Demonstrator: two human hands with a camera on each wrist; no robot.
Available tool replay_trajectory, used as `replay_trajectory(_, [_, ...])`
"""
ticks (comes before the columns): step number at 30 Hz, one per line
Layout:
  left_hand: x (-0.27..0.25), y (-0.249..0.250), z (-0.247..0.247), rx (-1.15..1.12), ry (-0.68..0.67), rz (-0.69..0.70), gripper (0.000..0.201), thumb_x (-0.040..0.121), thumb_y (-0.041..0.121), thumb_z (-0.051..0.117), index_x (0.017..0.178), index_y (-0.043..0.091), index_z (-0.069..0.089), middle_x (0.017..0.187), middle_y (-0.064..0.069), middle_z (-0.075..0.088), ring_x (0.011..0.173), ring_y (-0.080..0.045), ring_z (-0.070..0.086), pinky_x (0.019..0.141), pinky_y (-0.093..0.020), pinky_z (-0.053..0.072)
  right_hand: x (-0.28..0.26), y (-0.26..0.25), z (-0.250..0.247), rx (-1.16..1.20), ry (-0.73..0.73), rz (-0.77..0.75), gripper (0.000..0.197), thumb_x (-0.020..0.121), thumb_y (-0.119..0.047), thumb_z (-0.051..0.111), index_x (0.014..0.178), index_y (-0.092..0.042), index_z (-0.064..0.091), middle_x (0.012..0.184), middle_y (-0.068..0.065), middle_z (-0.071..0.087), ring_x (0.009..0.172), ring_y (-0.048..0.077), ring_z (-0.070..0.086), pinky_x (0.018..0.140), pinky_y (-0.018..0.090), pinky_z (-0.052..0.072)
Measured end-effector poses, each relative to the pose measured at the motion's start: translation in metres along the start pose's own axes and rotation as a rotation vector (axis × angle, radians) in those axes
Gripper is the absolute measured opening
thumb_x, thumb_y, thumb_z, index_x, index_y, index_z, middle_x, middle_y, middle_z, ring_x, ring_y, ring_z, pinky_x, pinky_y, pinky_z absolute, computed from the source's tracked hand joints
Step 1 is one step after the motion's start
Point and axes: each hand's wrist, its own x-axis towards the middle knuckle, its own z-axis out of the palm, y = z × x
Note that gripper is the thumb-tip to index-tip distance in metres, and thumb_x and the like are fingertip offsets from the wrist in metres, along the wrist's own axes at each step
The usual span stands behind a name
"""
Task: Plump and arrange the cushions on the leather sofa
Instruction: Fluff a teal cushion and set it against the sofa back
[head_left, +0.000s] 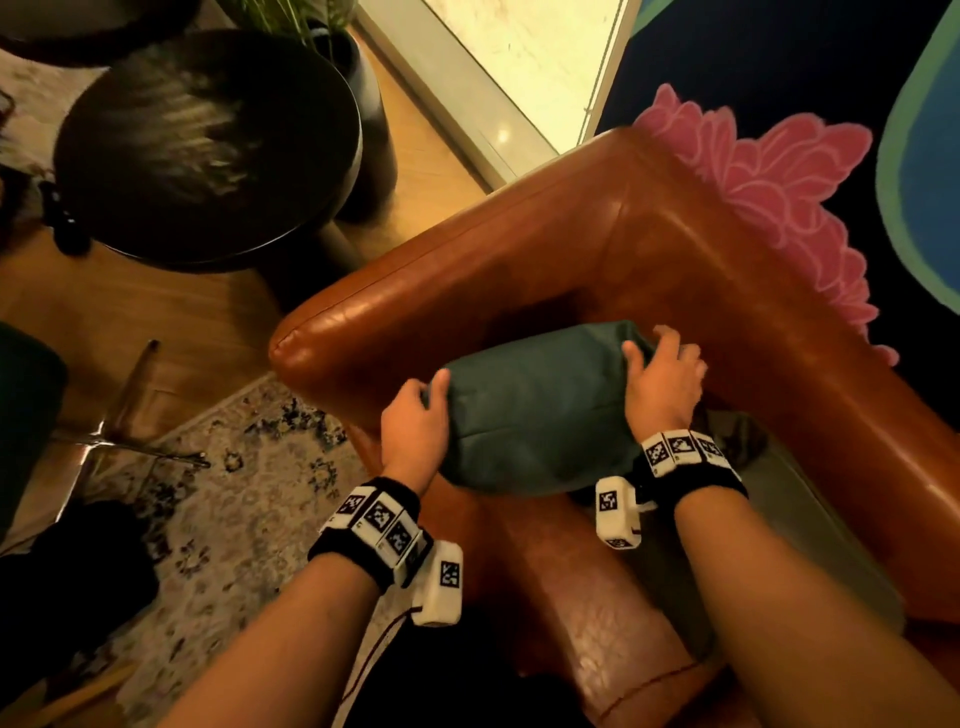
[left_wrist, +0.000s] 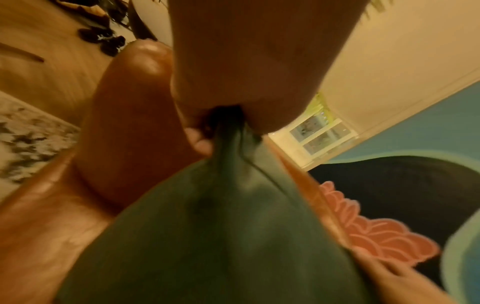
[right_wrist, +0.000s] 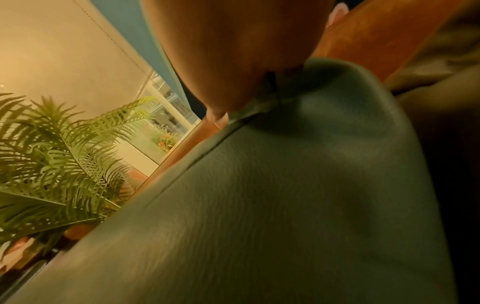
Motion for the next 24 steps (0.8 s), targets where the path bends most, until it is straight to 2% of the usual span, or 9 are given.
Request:
replay_trajectory(2, [0.006, -0.021, -0.009, 0.055, 0.042, -0.026, 0.053, 0.103, 0.05, 0.04, 0.068, 0.012, 0.052, 0.069, -0.003, 0.057, 0.083, -0.035, 0.063, 0.068, -0.034, 0.033, 0.011, 0.011, -0.009, 0.174, -0.007, 0.047, 0.044, 0.102, -0.044, 0.045, 0.107, -0.003, 0.06, 0.11, 0.028, 0.063, 0.105, 0.047, 0.058, 0.083, 0.048, 0.043])
replay_trajectory(4, [0.005, -0.031, -0.016, 0.083, 0.107, -0.062, 0.055, 0.107, 0.044, 0.033, 0.075, 0.006, 0.059, 0.08, -0.014, 0.064, 0.091, -0.039, 0.064, 0.071, -0.035, 0.035, 0.013, 0.016, -0.02, 0.273, -0.014, 0.217, 0.053, 0.102, -0.046, 0.044, 0.089, 0.001, 0.064, 0.102, 0.03, 0.067, 0.1, 0.046, 0.061, 0.08, 0.045, 0.042])
replay_trajectory(7, [-0.011, -0.01, -0.004, 0.078, 0.123, 0.004, 0.055, 0.109, 0.036, 0.026, 0.097, -0.001, 0.065, 0.102, -0.024, 0.069, 0.099, -0.04, 0.063, 0.082, -0.041, 0.042, -0.001, -0.011, -0.021, 0.418, 0.023, 0.368, 0.054, 0.101, -0.04, 0.042, 0.093, 0.005, 0.071, 0.104, 0.031, 0.068, 0.1, 0.045, 0.062, 0.085, 0.047, 0.046])
replay_trajectory(9, [-0.02, -0.006, -0.007, 0.047, 0.092, 0.068, 0.054, 0.109, 0.037, 0.027, 0.096, 0.002, 0.066, 0.101, -0.023, 0.07, 0.097, -0.038, 0.065, 0.081, -0.041, 0.044, -0.006, -0.031, -0.024, 0.532, -0.008, 0.286, 0.049, 0.095, -0.036, 0.042, 0.071, -0.002, 0.067, 0.083, 0.025, 0.067, 0.082, 0.039, 0.061, 0.079, 0.05, 0.047])
replay_trajectory(11, [-0.019, -0.022, -0.027, 0.057, 0.148, 0.084, 0.054, 0.108, 0.035, 0.028, 0.099, -0.001, 0.066, 0.098, -0.025, 0.07, 0.092, -0.039, 0.066, 0.079, -0.043, 0.046, 0.002, -0.031, -0.037, 0.58, -0.054, 0.201, 0.049, 0.09, -0.036, 0.045, 0.051, -0.007, 0.048, 0.059, 0.012, 0.052, 0.067, 0.031, 0.049, 0.071, 0.052, 0.045])
replay_trajectory(16, [-0.025, -0.057, -0.042, -0.163, 0.187, -0.152, 0.066, 0.103, 0.057, 0.031, 0.093, 0.004, 0.068, 0.1, -0.02, 0.069, 0.096, -0.037, 0.064, 0.087, -0.047, 0.051, 0.014, -0.032, -0.062, 0.464, -0.026, 0.122, 0.05, 0.096, -0.031, 0.048, 0.054, -0.004, 0.045, 0.063, 0.021, 0.055, 0.071, 0.038, 0.053, 0.069, 0.041, 0.037])
replay_trajectory(19, [-0.035, -0.071, -0.038, -0.248, 0.087, -0.192, 0.072, 0.088, 0.08, 0.037, 0.096, 0.015, 0.067, 0.098, -0.006, 0.071, 0.092, -0.026, 0.067, 0.083, -0.047, 0.055, 0.003, -0.058, -0.079, 0.508, 0.061, 0.005, 0.053, 0.093, -0.035, 0.057, 0.049, -0.01, 0.042, 0.049, 0.003, 0.039, 0.058, 0.025, 0.041, 0.063, 0.038, 0.033])
replay_trajectory(21, [-0.043, -0.084, -0.042, -0.161, -0.007, -0.146, 0.058, 0.091, 0.069, 0.049, 0.099, 0.013, 0.06, 0.093, -0.004, 0.067, 0.085, -0.023, 0.066, 0.073, -0.046, 0.054, -0.015, -0.08, -0.1, 0.592, 0.066, -0.117, 0.047, 0.088, -0.038, 0.065, 0.051, -0.014, 0.048, 0.049, -0.003, 0.042, 0.054, 0.013, 0.04, 0.062, 0.032, 0.034])
replay_trajectory(24, [-0.053, -0.096, -0.048, 0.02, -0.14, -0.056, 0.026, 0.099, 0.035, 0.057, 0.097, 0.01, 0.047, 0.086, -0.009, 0.059, 0.067, -0.025, 0.06, 0.058, -0.045, 0.052, -0.07, -0.112, -0.112, 0.708, -0.107, -0.313, 0.04, 0.078, -0.043, 0.078, 0.061, -0.014, 0.055, 0.052, -0.006, 0.046, 0.052, 0.006, 0.041, 0.056, 0.026, 0.035])
